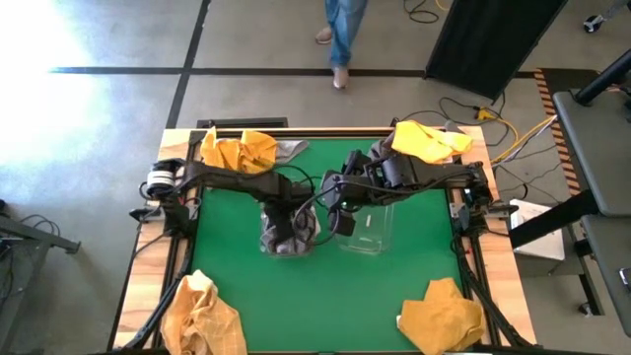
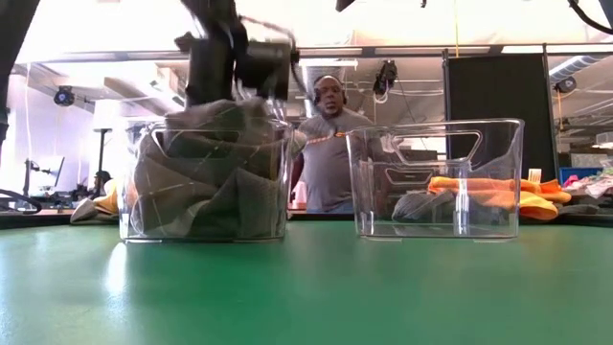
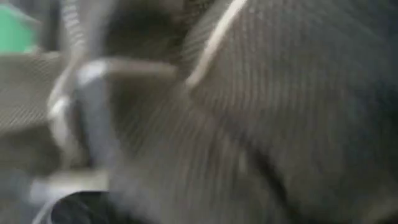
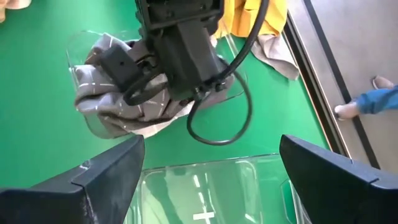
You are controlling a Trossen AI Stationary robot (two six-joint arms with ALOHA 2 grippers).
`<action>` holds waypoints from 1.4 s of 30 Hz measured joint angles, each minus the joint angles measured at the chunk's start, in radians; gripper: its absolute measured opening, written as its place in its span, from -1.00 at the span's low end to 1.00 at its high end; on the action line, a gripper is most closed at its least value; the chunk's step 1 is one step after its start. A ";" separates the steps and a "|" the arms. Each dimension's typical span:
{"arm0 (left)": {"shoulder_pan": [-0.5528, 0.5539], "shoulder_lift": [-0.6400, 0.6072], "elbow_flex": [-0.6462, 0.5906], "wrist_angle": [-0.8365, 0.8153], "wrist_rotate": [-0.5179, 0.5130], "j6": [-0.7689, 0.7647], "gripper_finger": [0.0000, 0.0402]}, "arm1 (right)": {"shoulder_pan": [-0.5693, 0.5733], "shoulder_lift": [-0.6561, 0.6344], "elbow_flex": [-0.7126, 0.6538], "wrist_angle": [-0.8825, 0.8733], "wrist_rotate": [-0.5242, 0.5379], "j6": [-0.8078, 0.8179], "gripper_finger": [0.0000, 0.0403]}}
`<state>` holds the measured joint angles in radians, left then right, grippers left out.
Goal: Sort towels by color in basket
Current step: Put the gray white patterned towel into the left transparent bin
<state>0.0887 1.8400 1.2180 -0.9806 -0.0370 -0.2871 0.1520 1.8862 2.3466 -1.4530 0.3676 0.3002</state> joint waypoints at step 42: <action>-0.236 -0.223 -0.377 0.780 0.189 -0.001 -1.00 | 0.016 -0.001 0.000 -0.058 -0.004 0.111 0.82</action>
<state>-0.1474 1.6165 0.8406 -0.2010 0.1524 -0.2876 0.1680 1.8851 2.3466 -1.5112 0.3641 0.4113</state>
